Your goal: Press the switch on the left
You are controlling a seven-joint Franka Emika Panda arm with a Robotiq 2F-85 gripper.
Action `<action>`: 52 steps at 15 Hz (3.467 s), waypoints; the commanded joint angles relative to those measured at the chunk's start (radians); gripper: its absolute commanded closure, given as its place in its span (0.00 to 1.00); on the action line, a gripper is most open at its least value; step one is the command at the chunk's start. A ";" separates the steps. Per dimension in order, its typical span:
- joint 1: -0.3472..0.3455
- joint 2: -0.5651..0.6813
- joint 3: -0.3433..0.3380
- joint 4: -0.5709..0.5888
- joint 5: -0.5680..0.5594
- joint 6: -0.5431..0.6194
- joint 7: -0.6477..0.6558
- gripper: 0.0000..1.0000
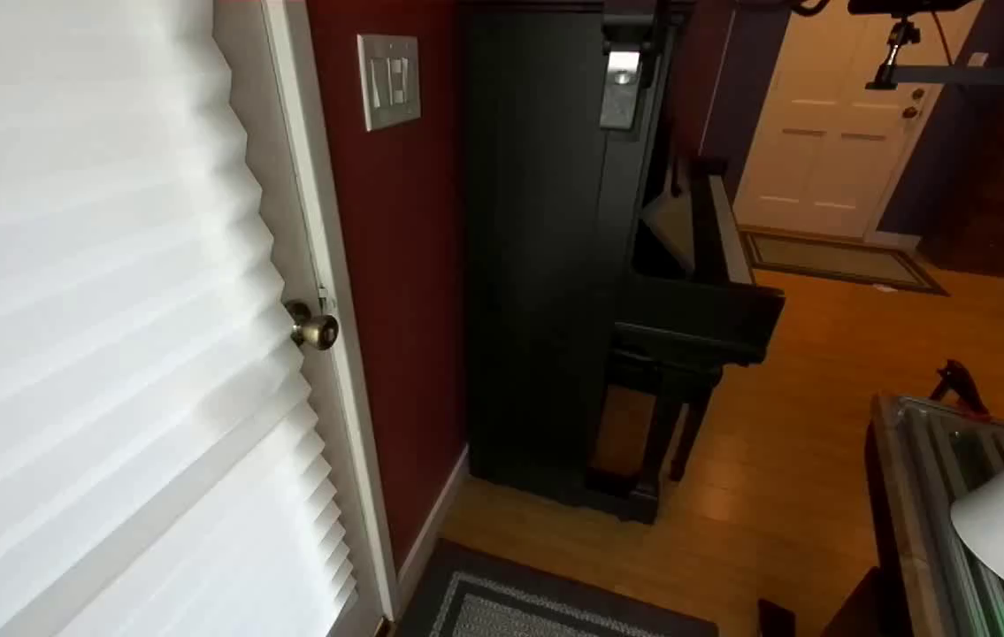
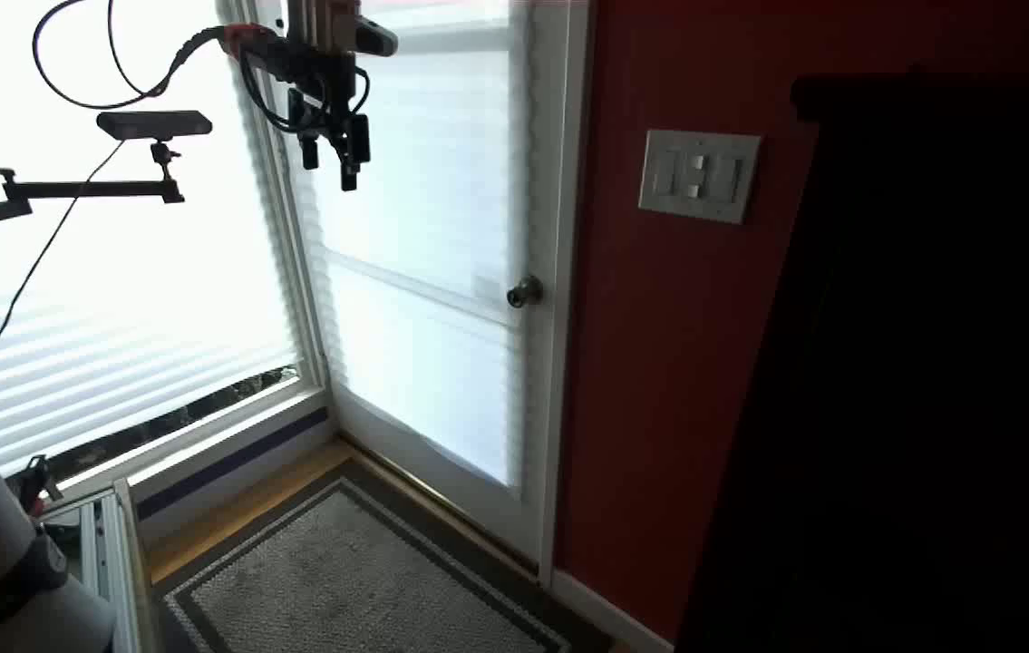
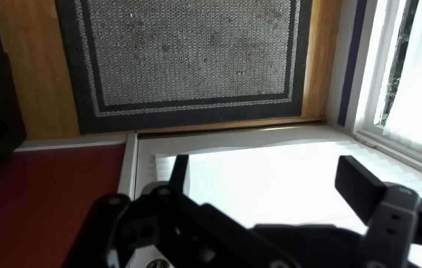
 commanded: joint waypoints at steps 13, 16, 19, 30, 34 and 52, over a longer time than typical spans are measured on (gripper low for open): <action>-0.149 0.011 -0.062 0.030 -0.146 0.147 0.061 0.00; -0.205 0.041 -0.096 0.053 -0.202 0.241 0.073 0.00; -0.240 0.095 -0.114 0.098 -0.255 0.338 0.098 0.00; -0.252 0.432 -0.162 0.449 -0.573 0.418 0.194 0.00; -0.239 0.444 -0.176 0.448 -0.562 0.439 0.174 0.00; -0.295 0.672 -0.116 0.623 -0.121 0.662 -0.119 0.64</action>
